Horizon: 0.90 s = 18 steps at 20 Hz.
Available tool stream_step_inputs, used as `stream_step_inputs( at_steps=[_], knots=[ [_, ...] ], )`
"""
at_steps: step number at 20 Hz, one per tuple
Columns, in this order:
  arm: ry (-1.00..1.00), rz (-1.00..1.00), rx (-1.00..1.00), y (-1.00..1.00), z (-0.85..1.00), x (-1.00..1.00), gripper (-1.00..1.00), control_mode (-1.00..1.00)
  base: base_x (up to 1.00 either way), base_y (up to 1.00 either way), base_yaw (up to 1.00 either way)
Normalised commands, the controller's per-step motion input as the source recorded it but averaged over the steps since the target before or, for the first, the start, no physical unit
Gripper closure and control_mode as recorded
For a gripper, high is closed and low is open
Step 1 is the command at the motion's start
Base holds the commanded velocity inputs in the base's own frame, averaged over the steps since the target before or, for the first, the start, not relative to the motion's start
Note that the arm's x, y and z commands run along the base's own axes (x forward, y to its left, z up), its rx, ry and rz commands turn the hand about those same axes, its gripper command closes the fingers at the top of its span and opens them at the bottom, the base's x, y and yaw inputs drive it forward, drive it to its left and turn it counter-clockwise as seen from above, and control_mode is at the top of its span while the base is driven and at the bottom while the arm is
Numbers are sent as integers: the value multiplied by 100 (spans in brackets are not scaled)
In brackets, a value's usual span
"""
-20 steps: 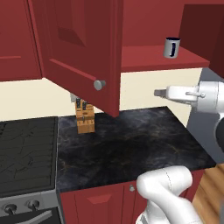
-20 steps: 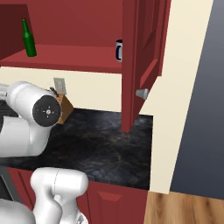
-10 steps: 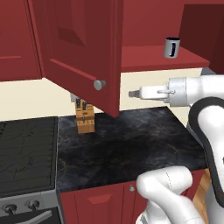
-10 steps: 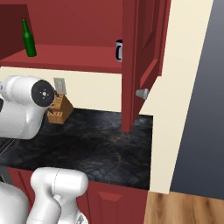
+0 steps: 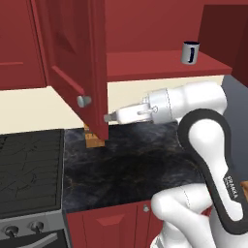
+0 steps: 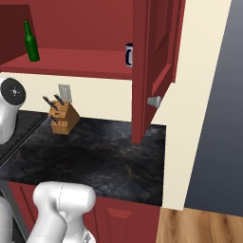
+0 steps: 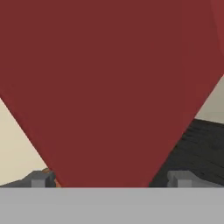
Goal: Open the cabinet directly in front. Then move the beer and the mug to the dining counter with the jar on it.
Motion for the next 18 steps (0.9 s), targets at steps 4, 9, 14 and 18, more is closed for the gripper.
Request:
stream_step_inputs(
  at_steps=[4, 9, 14, 18],
  knots=[
    [0, 12, -9, 100, -46, 18, -100, -100, 0, 0, 0],
    [0, 4, -5, 94, -39, 17, -100, -100, 0, 0, 0],
    [0, -4, -3, 52, -15, 19, -100, -100, 0, 0, 0],
    [0, 0, 4, -25, 4, -1, -100, -100, 0, 0, 0]
  ],
)
